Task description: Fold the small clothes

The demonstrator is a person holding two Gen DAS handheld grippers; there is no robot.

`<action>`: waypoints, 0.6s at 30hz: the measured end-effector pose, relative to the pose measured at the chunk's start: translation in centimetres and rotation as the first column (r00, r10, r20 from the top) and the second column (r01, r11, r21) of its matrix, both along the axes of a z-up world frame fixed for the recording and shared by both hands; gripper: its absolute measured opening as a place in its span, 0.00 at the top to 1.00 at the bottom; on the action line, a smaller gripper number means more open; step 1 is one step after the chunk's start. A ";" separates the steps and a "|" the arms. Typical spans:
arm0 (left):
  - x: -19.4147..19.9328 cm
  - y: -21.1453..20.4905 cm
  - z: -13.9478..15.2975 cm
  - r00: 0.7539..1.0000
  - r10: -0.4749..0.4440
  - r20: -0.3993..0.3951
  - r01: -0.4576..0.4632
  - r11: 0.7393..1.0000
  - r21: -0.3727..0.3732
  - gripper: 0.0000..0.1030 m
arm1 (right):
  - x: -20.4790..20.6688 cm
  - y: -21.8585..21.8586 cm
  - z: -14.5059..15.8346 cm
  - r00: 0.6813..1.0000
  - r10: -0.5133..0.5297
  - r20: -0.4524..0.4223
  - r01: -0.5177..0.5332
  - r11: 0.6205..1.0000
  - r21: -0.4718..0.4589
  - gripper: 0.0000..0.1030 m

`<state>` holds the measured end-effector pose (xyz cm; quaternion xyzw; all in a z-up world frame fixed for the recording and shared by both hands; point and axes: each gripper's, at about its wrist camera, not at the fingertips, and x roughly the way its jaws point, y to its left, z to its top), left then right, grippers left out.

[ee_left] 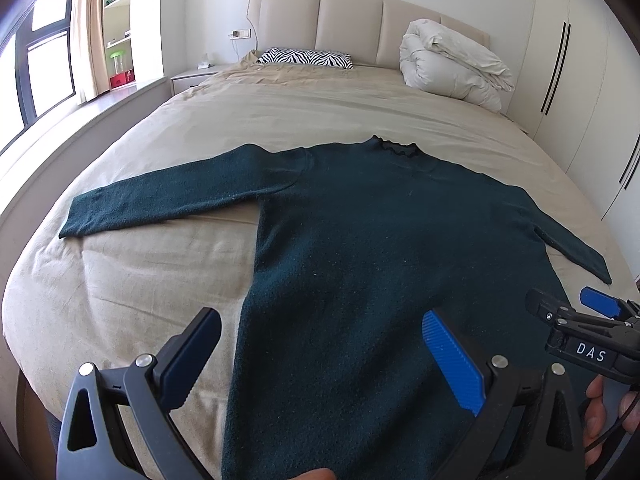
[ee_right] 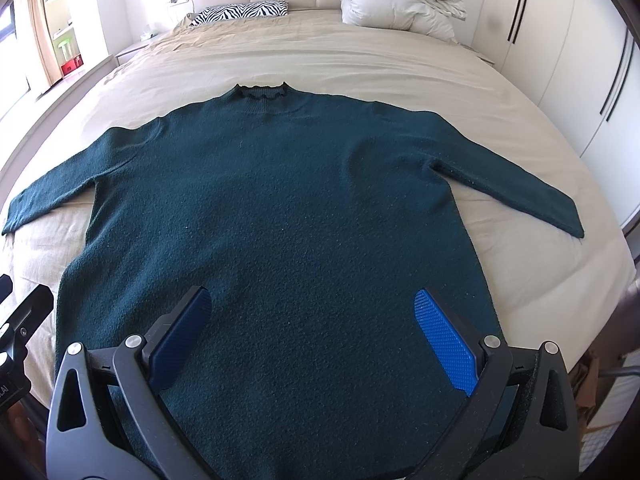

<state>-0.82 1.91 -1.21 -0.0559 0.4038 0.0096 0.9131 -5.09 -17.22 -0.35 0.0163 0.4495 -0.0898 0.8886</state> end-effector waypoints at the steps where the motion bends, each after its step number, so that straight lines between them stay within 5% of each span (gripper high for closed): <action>1: 0.0 0.0 0.0 1.000 -0.001 0.001 0.001 1.000 -0.001 0.00 | 0.0 0.0 0.0 1.000 0.000 -0.001 0.000 1.000 0.000 0.00; 13: -0.2 1.3 -0.2 1.000 0.001 -0.013 -0.002 0.997 -0.073 0.00 | 0.4 0.6 -0.3 1.000 0.006 -0.007 -0.006 1.000 0.001 0.00; 18: -0.8 4.1 -0.3 1.000 0.010 0.029 -0.003 0.972 -0.236 0.00 | 0.8 0.7 0.0 0.999 0.041 0.023 -0.042 0.996 0.072 0.00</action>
